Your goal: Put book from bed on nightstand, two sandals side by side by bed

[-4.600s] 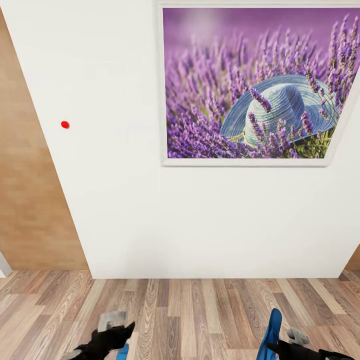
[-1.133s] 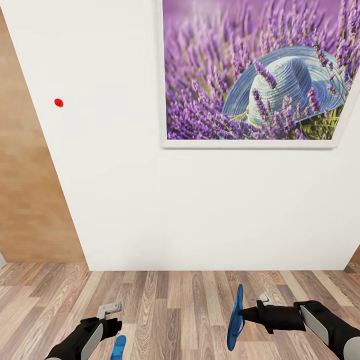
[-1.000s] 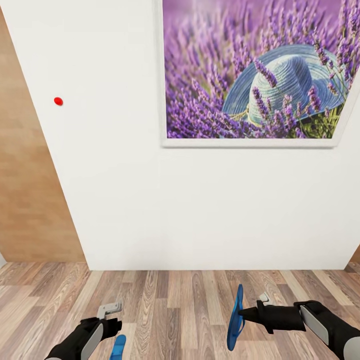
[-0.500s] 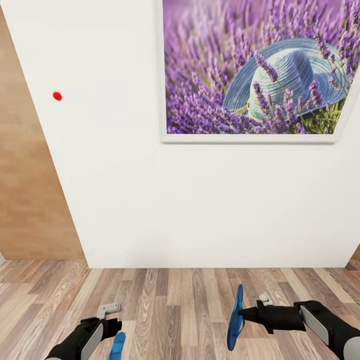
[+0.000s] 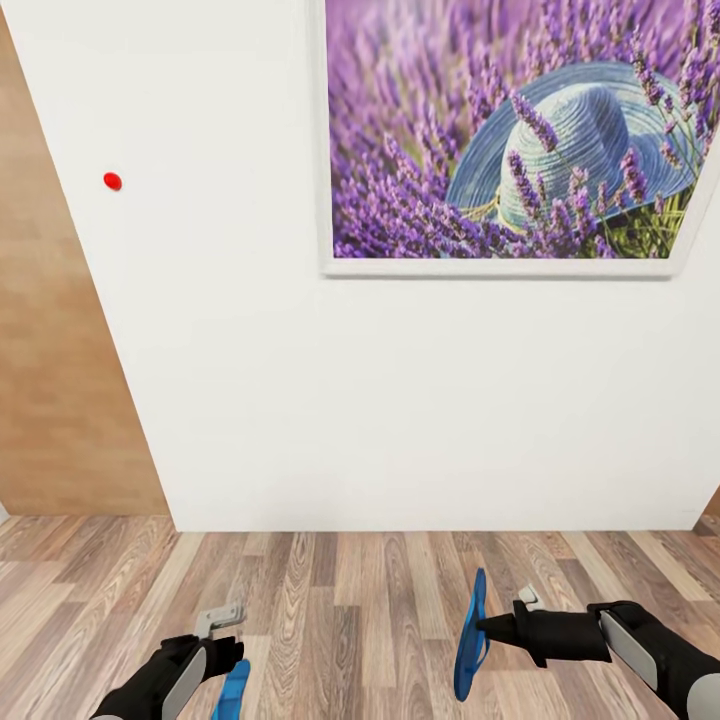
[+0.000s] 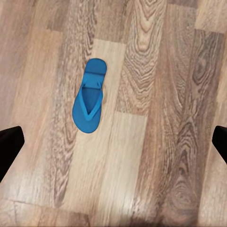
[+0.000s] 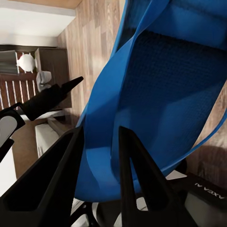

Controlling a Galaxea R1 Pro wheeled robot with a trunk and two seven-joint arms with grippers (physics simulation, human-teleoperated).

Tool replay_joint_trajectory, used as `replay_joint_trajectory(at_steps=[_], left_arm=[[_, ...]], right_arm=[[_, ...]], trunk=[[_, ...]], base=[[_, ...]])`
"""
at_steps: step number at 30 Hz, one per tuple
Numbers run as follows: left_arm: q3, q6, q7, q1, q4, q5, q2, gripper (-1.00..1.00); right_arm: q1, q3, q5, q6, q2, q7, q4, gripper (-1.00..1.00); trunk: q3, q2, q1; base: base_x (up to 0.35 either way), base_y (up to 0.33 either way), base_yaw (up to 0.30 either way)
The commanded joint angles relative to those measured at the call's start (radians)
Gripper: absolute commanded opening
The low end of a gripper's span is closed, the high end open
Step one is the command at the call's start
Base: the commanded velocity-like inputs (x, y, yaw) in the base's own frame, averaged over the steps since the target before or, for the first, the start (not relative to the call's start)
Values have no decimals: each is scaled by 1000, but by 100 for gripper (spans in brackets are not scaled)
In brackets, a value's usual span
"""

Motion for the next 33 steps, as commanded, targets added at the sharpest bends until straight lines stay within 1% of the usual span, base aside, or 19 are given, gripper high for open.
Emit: replay_joint_trajectory(at_steps=[1, 4, 7, 17, 21, 33], left_arm=[[-6, 5, 8, 0, -2, 10, 1, 100], [9, 20, 4, 6, -9, 18, 4, 100], [8, 19, 4, 5, -9, 18, 5, 100], [17, -37, 6, 6, -10, 20, 6, 100], [16, -38, 6, 6, -10, 20, 7, 100], [17, -38, 6, 6, -10, 20, 7, 100]], right_arm=[[-1, 5, -8, 6, -1, 2, -1, -100], [-2, 1, -8, 21, 1, 4, -19, -100], [-2, 1, -8, 36, 1, 4, -29, -100], [-2, 0, -7, 44, 1, 4, -25, -100], [-2, 0, -8, 44, 1, 4, -25, -100], [-1, 1, -7, 44, 1, 4, -25, -100]], trunk=[[-4, -8, 4], [-4, -8, 4], [-4, -8, 4], [-4, -8, 4], [-4, -8, 4], [-42, -92, 50]], base=[[0, 0, 0], [0, 0, 0], [0, 0, 0], [0, 0, 0], [0, 0, 0], [0, 0, 0]])
